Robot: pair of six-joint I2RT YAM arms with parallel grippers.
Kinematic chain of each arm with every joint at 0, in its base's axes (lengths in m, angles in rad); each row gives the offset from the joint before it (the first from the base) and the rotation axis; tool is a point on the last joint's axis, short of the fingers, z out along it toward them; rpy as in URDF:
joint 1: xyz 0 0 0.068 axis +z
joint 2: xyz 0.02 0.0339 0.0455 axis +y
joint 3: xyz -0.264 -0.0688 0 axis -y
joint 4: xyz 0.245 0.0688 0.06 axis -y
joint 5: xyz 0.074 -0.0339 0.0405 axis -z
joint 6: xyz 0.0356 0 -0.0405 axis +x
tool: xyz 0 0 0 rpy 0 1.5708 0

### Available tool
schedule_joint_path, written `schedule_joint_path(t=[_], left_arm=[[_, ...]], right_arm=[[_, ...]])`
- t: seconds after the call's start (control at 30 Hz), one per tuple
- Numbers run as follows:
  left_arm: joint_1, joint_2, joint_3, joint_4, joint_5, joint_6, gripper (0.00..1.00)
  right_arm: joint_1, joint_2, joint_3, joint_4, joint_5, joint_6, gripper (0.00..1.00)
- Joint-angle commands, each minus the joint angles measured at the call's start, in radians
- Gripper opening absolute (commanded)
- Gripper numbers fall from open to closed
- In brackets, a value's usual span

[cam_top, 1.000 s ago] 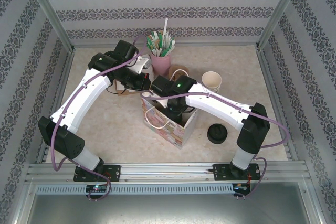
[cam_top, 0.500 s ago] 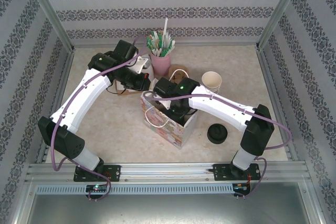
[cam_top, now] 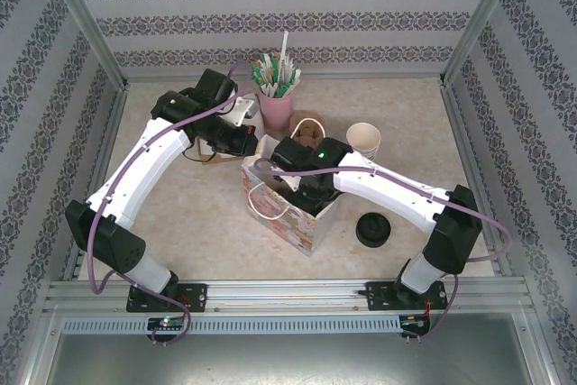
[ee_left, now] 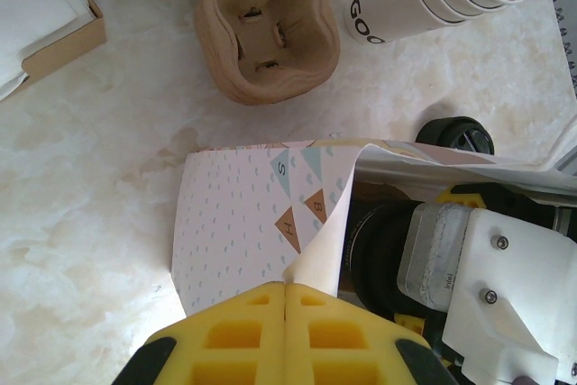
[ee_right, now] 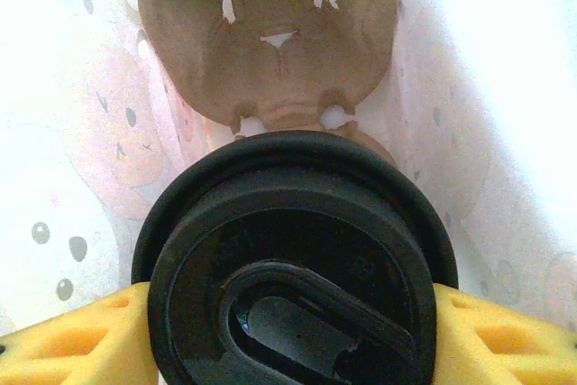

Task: Pack the takeout coffee

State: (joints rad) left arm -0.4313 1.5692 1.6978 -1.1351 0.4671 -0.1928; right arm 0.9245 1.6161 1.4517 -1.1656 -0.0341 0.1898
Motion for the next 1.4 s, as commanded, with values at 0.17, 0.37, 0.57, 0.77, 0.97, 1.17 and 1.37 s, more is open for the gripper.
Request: schedule_joint_path(t=[0.17,0.37,0.57,0.77,0.97,1.17,1.37], left_arm=[[-0.006,-0.020,-0.012,0.024,-0.013,-0.019,0.00],[-0.006,-0.016,-0.007,0.024,-0.013,-0.019,0.00],[-0.007,-0.016,-0.007,0.024,-0.016,-0.021,0.00],[-0.007,-0.014,-0.006,0.025,-0.015,-0.025,0.00],[-0.007,-0.015,-0.007,0.022,-0.018,-0.026,0.00],[-0.008,-0.015,-0.010,0.024,-0.012,-0.029,0.00],[-0.008,-0.014,-0.009,0.023,-0.010,-0.033,0.00]], right_arm=[[-0.010,-0.034,-0.090,0.034,-0.007,0.043,0.55],[-0.012,-0.044,-0.154,0.071,-0.015,0.056,0.55],[-0.013,-0.048,-0.204,0.091,-0.025,0.061,0.55],[-0.013,-0.046,-0.242,0.105,-0.043,0.066,0.54],[-0.010,-0.045,-0.277,0.097,-0.038,0.066,0.53],[-0.004,-0.070,-0.298,0.121,-0.030,0.078,0.53],[-0.004,-0.126,-0.278,0.161,0.007,0.088,0.52]])
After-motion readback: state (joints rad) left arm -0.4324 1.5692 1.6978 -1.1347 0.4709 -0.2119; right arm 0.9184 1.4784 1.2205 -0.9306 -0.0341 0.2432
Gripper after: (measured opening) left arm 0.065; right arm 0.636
